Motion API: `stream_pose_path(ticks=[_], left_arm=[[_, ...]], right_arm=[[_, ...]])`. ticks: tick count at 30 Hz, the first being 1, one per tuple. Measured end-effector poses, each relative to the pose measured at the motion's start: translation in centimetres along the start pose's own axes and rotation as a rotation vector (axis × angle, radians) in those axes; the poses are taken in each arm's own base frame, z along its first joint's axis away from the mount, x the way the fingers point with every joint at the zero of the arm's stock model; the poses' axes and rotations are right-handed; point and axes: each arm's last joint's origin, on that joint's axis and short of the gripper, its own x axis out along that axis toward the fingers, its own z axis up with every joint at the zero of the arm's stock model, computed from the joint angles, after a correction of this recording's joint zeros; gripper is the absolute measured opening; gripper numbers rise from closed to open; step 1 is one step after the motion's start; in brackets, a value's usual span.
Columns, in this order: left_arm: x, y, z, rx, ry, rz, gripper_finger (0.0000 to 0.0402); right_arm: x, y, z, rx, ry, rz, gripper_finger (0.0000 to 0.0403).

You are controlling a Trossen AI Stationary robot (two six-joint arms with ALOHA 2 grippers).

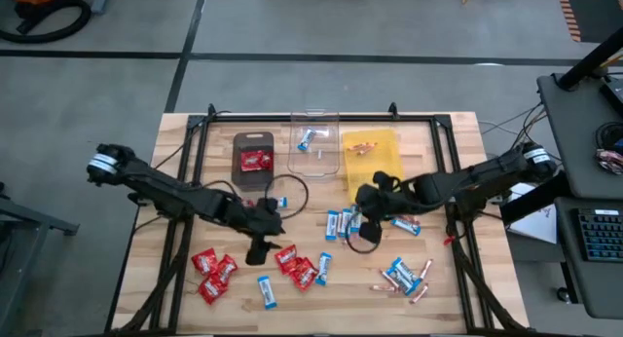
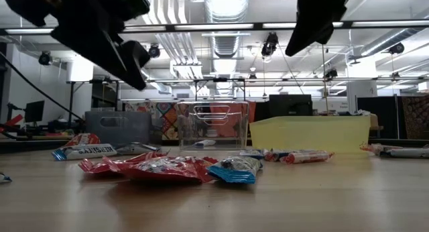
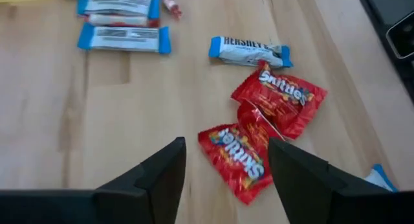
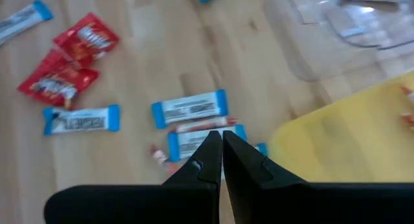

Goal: Sort candy
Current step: Put the red candy into the black bin

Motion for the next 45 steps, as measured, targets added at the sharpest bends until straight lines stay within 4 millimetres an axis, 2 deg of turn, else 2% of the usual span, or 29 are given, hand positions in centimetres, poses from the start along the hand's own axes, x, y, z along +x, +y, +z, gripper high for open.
stream_pose_path(ticks=[8, 14, 20, 24, 27, 37, 41, 45], left_arm=[[4.1, -0.2, -1.1, 0.009, 0.059, -0.004, 0.0208], [6.8, 0.0, -2.2, 0.002, 0.103, 0.006, 0.0208], [8.1, 0.1, -3.0, -0.034, 0.147, 0.02, 0.0208], [8.4, 0.1, -3.3, -0.039, 0.16, 0.024, 0.0198], [8.4, 0.1, -3.3, -0.036, 0.169, 0.027, 0.0172], [8.0, 0.1, -3.3, -0.012, 0.181, 0.021, 0.0012], [7.3, 0.1, -3.2, -0.011, 0.181, 0.022, 0.0006], [5.6, 0.0, -2.4, -0.012, 0.152, 0.017, 0.0]], right_arm=[[0.1, 1.9, -1.0, -0.014, -0.008, 0.052, 0.0009], [0.9, 3.2, -1.6, -0.03, 0.008, 0.067, 0.0009], [1.7, 4.2, -2.1, -0.042, 0.029, 0.072, 0.0009], [2.5, 4.7, -2.3, -0.037, 0.035, 0.072, 0.0009], [3.0, 5.0, -2.3, -0.036, 0.028, 0.077, 0.0009], [5.4, 5.6, -2.9, -0.052, 0.067, 0.054, 0.0009], [6.0, 5.8, -3.1, -0.056, 0.08, 0.055, 0.0009], [6.2, 5.8, -3.1, -0.057, 0.083, 0.054, 0.0009]])
